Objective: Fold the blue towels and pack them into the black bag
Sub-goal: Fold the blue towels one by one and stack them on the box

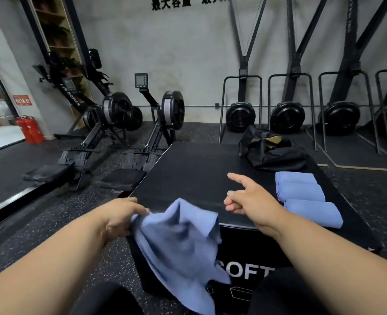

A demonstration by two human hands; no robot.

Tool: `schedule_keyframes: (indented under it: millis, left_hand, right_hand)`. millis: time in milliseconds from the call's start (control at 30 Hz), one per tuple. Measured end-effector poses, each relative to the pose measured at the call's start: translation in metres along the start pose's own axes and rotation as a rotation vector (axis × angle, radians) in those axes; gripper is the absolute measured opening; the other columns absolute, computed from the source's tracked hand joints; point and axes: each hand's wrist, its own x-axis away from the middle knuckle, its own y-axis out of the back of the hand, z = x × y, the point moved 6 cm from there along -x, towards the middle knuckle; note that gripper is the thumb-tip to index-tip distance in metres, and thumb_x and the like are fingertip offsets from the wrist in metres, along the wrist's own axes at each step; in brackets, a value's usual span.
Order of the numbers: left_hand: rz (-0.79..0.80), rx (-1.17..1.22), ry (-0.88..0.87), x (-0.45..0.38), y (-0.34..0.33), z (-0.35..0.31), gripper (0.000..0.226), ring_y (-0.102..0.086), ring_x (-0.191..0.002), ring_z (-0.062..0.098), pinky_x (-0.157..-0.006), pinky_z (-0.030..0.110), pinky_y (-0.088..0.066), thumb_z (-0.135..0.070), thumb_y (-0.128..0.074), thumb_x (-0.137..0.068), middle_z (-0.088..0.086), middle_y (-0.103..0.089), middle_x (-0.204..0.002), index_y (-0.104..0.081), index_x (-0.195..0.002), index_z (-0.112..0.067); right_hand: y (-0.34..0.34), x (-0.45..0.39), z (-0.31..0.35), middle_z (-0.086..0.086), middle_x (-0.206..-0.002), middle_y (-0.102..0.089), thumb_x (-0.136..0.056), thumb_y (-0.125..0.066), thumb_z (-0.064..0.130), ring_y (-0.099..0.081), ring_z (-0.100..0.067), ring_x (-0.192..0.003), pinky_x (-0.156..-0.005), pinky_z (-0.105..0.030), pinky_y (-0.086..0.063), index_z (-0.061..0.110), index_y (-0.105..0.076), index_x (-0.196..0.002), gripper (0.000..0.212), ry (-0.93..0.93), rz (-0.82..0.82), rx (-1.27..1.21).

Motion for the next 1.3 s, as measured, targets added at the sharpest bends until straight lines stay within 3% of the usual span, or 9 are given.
schedule_keyframes:
  millis: [133, 333, 533, 733, 967, 1033, 1100, 1167, 1300]
  left_hand:
    - [0.051, 0.276, -0.089, 0.001, 0.002, -0.021, 0.066, -0.064, -0.107, 0.022, -0.087, 0.036, -0.052, 0.008, -0.057, -0.099, 0.010, -0.067, -0.119, -0.037, -0.159, -0.012]
    - [0.122, 0.312, -0.156, 0.028, -0.014, -0.054, 0.046, -0.067, -0.094, 0.019, -0.083, 0.034, -0.053, 0.002, -0.055, -0.101, 0.006, -0.070, -0.108, -0.056, -0.144, -0.014]
    - [0.186, 0.342, -0.210, 0.048, 0.004, -0.082, 0.050, -0.069, -0.101, 0.022, -0.088, 0.040, -0.056, -0.005, -0.060, -0.096, 0.010, -0.066, -0.130, -0.056, -0.144, -0.017]
    - [0.214, 0.511, -0.297, 0.061, 0.001, -0.096, 0.041, -0.076, -0.093, 0.020, -0.076, 0.034, -0.064, -0.004, -0.054, -0.101, 0.010, -0.075, -0.107, -0.060, -0.140, -0.012]
    - [0.192, 0.514, -0.345, 0.061, -0.007, -0.100, 0.037, -0.074, -0.099, 0.019, -0.088, 0.035, -0.060, -0.007, -0.055, -0.103, 0.010, -0.069, -0.128, -0.064, -0.138, -0.014]
    - [0.148, 0.520, -0.373, 0.059, -0.001, -0.102, 0.035, -0.072, -0.109, 0.021, -0.095, 0.037, -0.058, -0.008, -0.056, -0.103, 0.011, -0.068, -0.132, -0.066, -0.136, -0.016]
    - [0.115, 0.556, -0.388, 0.057, 0.005, -0.104, 0.035, -0.070, -0.118, 0.022, -0.100, 0.039, -0.056, -0.008, -0.056, -0.104, 0.012, -0.067, -0.132, -0.066, -0.136, -0.017]
    - [0.105, 0.564, -0.378, 0.052, 0.006, -0.100, 0.036, -0.069, -0.122, 0.022, -0.103, 0.039, -0.055, -0.007, -0.057, -0.103, 0.011, -0.068, -0.133, -0.065, -0.137, -0.018]
    - [0.010, 0.434, -0.399, 0.040, 0.007, -0.095, 0.043, -0.068, -0.109, 0.019, -0.100, 0.035, -0.054, 0.000, -0.055, -0.102, 0.012, -0.065, -0.137, -0.061, -0.142, -0.015]
  right_hand:
    - [-0.012, 0.005, -0.025, -0.005, -0.108, -0.077, -0.097, -0.070, 0.021, -0.076, -0.021, -0.101, -0.088, -0.035, -0.058, 0.037, -0.044, -0.152, 0.063, -0.121, 0.061, 0.053]
    - [-0.078, 0.018, -0.071, 0.000, -0.114, -0.078, -0.097, -0.070, 0.040, -0.077, -0.016, -0.103, -0.100, -0.041, -0.059, 0.039, -0.034, -0.160, 0.072, -0.305, 0.242, 0.030]
    - [-0.103, 0.011, -0.052, -0.001, -0.117, -0.075, -0.102, -0.063, 0.040, -0.074, -0.021, -0.107, -0.104, -0.042, -0.054, 0.039, -0.030, -0.160, 0.067, -0.261, 0.256, -0.063]
    - [-0.104, 0.000, -0.050, 0.005, -0.133, -0.067, -0.086, -0.066, 0.067, -0.071, -0.021, -0.108, -0.102, -0.040, -0.055, 0.041, -0.038, -0.157, 0.080, -0.281, 0.240, -0.176]
    - [-0.095, -0.005, -0.025, -0.020, -0.121, -0.075, -0.098, -0.064, 0.000, -0.074, -0.028, -0.106, -0.100, -0.050, -0.055, 0.027, -0.047, -0.150, 0.061, -0.154, 0.189, -0.387]
    - [-0.072, -0.014, -0.005, -0.023, -0.124, -0.072, -0.099, -0.063, 0.002, -0.074, -0.026, -0.100, -0.090, -0.053, -0.059, 0.029, -0.050, -0.151, 0.060, -0.069, 0.073, -0.464]
    - [-0.058, -0.013, 0.011, -0.011, -0.133, -0.069, -0.103, -0.063, 0.012, -0.076, -0.012, -0.098, -0.075, -0.034, -0.063, 0.036, -0.049, -0.151, 0.056, 0.005, 0.051, -0.497]
    - [-0.065, -0.003, 0.012, 0.003, -0.148, -0.056, -0.102, -0.066, 0.022, -0.071, 0.004, -0.103, -0.084, -0.019, -0.057, 0.036, -0.041, -0.157, 0.063, 0.033, 0.155, -0.341]
    - [-0.066, -0.001, 0.029, -0.007, -0.149, -0.058, -0.075, -0.078, 0.022, -0.067, -0.019, -0.124, -0.110, -0.046, -0.052, 0.040, -0.037, -0.159, 0.096, 0.104, 0.116, -0.195]
